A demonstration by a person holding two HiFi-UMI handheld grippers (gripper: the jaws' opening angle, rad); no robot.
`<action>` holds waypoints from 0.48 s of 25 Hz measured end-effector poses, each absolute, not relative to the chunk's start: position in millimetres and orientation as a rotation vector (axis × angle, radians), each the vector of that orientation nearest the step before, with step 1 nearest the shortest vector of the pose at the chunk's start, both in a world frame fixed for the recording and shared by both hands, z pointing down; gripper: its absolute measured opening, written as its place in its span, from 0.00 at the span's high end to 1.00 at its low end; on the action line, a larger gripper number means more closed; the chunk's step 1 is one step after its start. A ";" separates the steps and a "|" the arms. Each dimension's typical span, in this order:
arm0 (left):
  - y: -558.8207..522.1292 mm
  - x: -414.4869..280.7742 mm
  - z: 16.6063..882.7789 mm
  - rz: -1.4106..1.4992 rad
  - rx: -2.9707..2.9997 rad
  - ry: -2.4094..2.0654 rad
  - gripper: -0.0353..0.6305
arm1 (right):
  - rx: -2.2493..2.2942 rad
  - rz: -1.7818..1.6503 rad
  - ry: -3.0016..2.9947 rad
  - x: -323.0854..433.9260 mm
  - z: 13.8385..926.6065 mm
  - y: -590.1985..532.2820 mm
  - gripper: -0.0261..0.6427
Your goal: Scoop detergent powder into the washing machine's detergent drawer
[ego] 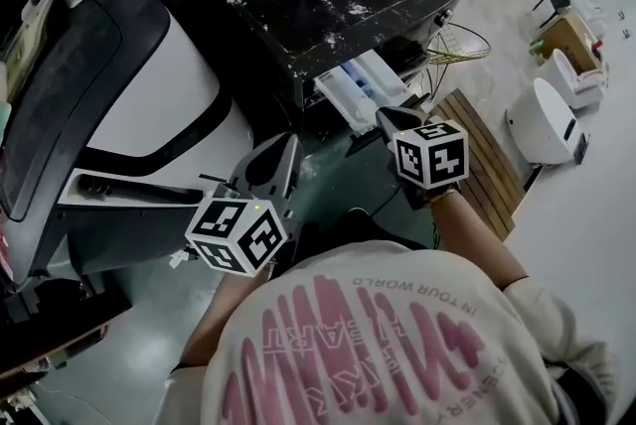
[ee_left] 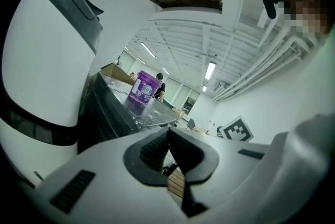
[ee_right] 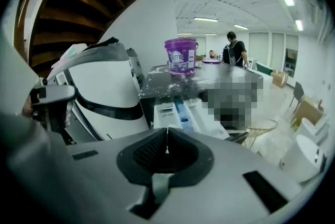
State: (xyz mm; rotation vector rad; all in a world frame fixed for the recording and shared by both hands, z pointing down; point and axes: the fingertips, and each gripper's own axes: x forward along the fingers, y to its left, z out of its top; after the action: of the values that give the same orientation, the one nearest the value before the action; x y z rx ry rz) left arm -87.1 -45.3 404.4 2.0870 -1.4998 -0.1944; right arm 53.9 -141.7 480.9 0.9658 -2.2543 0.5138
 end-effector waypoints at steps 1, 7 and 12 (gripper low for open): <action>-43.9 -89.4 404.3 -0.200 2.085 -1.502 0.94 | 0.951 0.464 -2.239 51.8 481.7 -140.6 0.96; -35.4 -104.0 407.6 -0.230 2.061 -1.515 0.94 | 0.860 0.172 -2.141 36.5 485.7 -131.0 0.96; -34.1 -108.2 405.6 -0.249 2.064 -1.512 0.94 | 0.782 -0.006 -2.075 27.1 489.2 -121.8 0.96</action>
State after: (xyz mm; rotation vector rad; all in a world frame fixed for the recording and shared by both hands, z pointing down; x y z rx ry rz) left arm -108.2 -34.1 405.6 2.0638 -1.5120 -0.2490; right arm 27.1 -121.8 489.2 0.7825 -2.0750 -0.0060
